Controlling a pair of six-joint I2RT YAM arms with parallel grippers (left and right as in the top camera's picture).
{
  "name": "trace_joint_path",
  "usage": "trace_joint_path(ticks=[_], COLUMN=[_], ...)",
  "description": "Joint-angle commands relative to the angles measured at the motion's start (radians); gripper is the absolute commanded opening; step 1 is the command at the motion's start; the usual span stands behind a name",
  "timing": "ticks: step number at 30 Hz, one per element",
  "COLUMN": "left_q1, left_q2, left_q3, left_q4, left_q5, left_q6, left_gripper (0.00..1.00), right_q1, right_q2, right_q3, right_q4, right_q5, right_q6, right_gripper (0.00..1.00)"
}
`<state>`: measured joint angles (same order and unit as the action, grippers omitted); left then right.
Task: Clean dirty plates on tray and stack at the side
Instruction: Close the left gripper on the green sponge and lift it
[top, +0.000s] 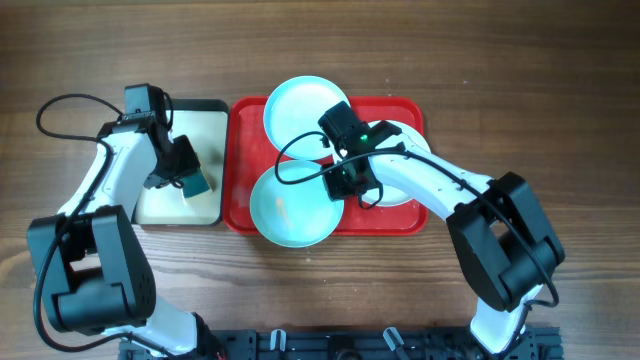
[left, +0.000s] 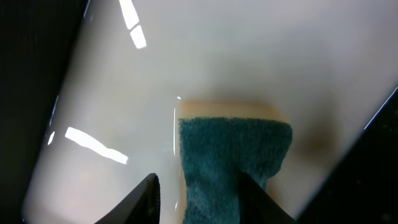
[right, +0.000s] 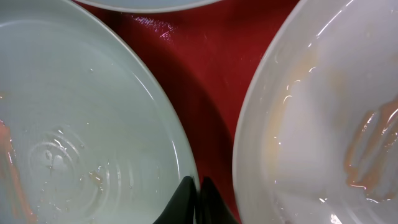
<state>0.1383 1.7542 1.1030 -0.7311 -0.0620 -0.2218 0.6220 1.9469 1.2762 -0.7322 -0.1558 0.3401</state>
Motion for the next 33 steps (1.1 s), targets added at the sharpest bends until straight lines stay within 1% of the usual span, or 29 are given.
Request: trace_joint_path(ticks=[1, 7, 13, 18, 24, 33], left_q1=[0.002, 0.002, 0.002, 0.002, 0.002, 0.002], left_q2=[0.010, 0.010, 0.010, 0.010, 0.010, -0.014], left_q3=[-0.008, -0.008, -0.045, -0.090, -0.090, -0.050], left_q4=[0.014, 0.006, 0.022, 0.074, 0.089, 0.076], left_q5=[0.028, 0.055, 0.058, 0.058, 0.058, 0.057], left_q6=[0.014, 0.086, 0.088, 0.089, 0.089, 0.088], left_gripper=[0.38, 0.38, 0.38, 0.38, 0.38, 0.40], right_q1=[0.000, 0.000, 0.000, 0.000, 0.000, 0.000], right_q2=[0.013, 0.013, 0.013, 0.013, 0.013, 0.013], right_q3=[0.018, 0.018, 0.018, 0.018, 0.018, 0.018], right_q4=[0.000, -0.001, -0.001, -0.001, -0.002, -0.002], right_q5=[0.004, 0.004, 0.004, 0.003, 0.003, 0.004], right_q6=[0.000, 0.000, 0.001, 0.001, 0.000, 0.001], right_gripper=[0.06, 0.06, 0.06, 0.06, 0.06, 0.06])
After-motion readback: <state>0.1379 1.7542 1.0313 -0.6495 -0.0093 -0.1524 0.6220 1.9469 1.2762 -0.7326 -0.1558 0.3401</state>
